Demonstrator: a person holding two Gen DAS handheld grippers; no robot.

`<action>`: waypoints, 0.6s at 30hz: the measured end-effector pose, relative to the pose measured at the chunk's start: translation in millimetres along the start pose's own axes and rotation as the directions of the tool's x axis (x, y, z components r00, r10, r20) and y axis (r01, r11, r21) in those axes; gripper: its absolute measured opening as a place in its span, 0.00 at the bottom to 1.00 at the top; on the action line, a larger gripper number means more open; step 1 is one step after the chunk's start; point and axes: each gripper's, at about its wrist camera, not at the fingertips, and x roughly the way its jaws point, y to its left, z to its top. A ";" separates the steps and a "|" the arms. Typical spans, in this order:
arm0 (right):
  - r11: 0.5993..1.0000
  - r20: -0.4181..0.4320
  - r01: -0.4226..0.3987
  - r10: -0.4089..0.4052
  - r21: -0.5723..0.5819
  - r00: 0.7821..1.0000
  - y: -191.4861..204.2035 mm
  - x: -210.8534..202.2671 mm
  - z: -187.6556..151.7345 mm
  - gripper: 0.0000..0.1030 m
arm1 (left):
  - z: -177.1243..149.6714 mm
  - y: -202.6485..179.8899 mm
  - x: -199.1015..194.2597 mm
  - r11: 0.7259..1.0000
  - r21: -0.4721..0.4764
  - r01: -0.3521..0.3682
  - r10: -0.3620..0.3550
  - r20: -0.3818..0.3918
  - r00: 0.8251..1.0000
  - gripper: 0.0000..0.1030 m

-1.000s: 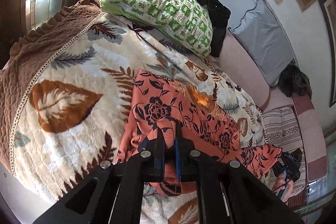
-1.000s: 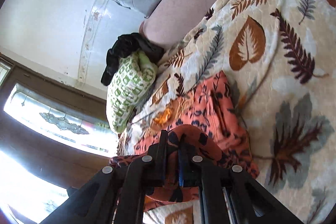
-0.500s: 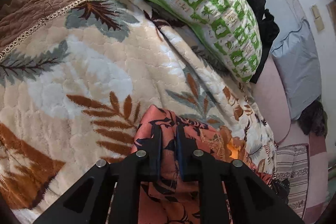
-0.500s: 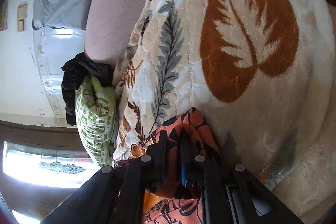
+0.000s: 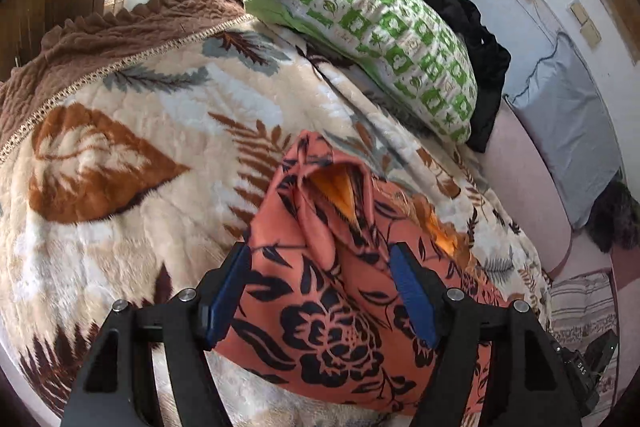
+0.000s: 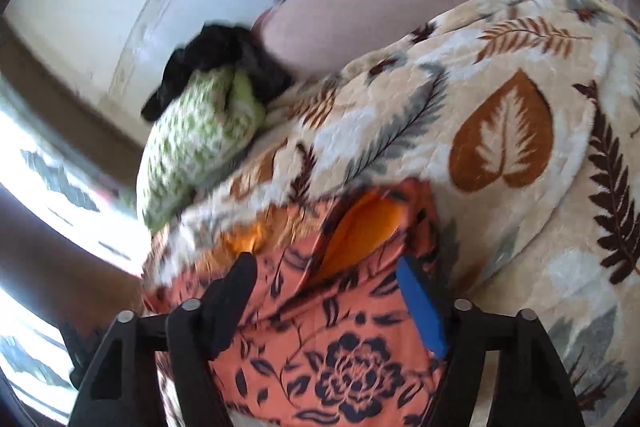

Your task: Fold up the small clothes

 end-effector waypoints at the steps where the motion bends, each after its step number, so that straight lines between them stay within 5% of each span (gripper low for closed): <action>1: 0.998 -0.046 0.004 -0.007 -0.070 0.999 18.7 10.0 -15.6 0.61 | -7.6 -4.3 7.6 0.999 0.027 0.032 -0.031 -0.043 0.999 0.70; 7: 0.962 -0.251 0.030 -0.101 -0.272 0.963 79.4 89.3 -73.4 0.55 | -18.3 -12.6 26.2 0.963 0.231 -0.137 0.139 0.009 0.990 0.70; 14: 0.974 -0.110 0.133 -0.155 -0.185 0.982 81.7 156.7 12.9 0.56 | 7.5 -2.2 47.7 0.964 0.193 -0.180 0.174 0.046 0.984 0.70; 18: 0.987 0.008 0.137 -0.137 -0.088 0.991 85.5 148.4 48.0 0.56 | 21.2 18.6 52.8 0.990 0.046 -0.133 0.132 0.012 0.991 0.70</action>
